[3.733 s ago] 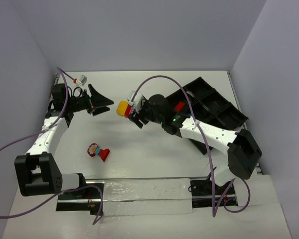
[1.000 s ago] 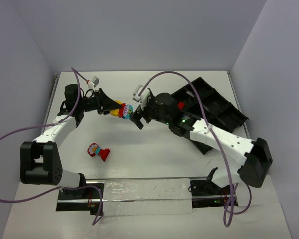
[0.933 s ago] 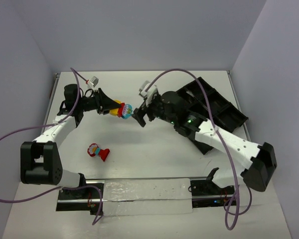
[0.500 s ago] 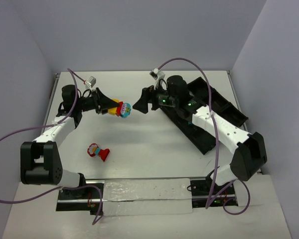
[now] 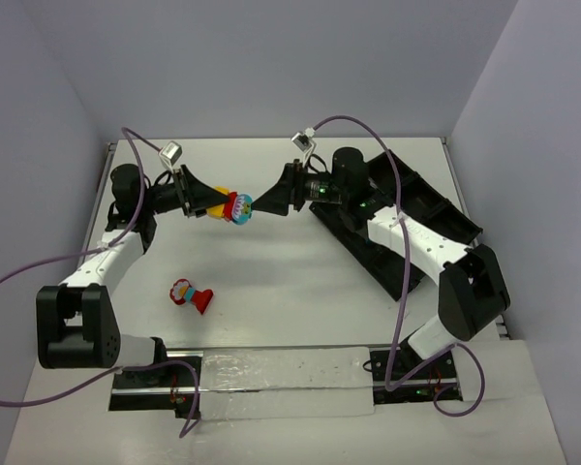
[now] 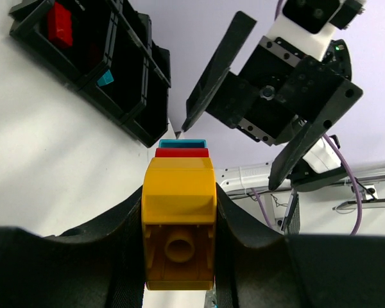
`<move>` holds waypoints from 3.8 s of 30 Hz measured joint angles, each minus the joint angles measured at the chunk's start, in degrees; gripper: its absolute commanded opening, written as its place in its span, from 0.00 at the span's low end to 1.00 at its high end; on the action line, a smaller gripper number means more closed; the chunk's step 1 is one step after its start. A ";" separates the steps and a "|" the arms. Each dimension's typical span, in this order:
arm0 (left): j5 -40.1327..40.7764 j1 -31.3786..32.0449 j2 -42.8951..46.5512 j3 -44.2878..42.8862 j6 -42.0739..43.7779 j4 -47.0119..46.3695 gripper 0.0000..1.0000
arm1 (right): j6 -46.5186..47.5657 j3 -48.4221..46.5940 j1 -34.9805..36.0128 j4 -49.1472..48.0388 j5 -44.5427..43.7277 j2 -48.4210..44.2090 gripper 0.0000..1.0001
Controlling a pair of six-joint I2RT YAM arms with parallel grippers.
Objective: Sort the legos into containers by color
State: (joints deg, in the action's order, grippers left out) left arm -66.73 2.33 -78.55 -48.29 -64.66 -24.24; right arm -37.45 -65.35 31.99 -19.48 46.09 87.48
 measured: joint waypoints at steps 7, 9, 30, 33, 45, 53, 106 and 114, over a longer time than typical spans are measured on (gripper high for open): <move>-0.76 -0.09 0.34 0.00 -1.93 -2.63 0.00 | -4.24 0.55 0.00 -4.34 2.78 1.36 0.95; -0.89 -0.09 0.48 0.00 -2.55 -3.20 0.00 | -5.07 0.55 0.00 -5.26 3.01 1.79 0.95; -1.27 -0.09 3.00 0.00 -5.27 -6.43 0.00 | -11.77 -0.16 1.14 -12.96 7.68 8.01 0.81; -1.27 -0.09 3.00 0.00 -5.32 -6.43 0.00 | -12.49 -0.91 1.98 -14.09 8.41 8.88 0.74; -2.10 -0.17 3.52 0.07 -4.79 -8.45 0.00 | -18.58 -1.48 2.75 -17.67 9.64 10.67 0.06; -2.54 -0.25 3.76 0.07 -5.02 -9.19 0.00 | -22.45 -0.03 2.75 -23.11 10.09 11.25 0.00; 6.35 -5.05 1.77 -3.25 13.59 21.93 0.00 | 17.72 7.95 -17.84 45.28 -66.73 -7.20 0.07; 6.54 -5.05 1.77 -3.28 13.92 22.40 0.00 | 17.84 8.13 -18.88 44.86 -66.97 -5.52 0.57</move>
State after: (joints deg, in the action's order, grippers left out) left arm -60.19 -2.72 -76.77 -51.57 -50.74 -1.85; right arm -19.60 -57.22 13.10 25.38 -20.88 81.96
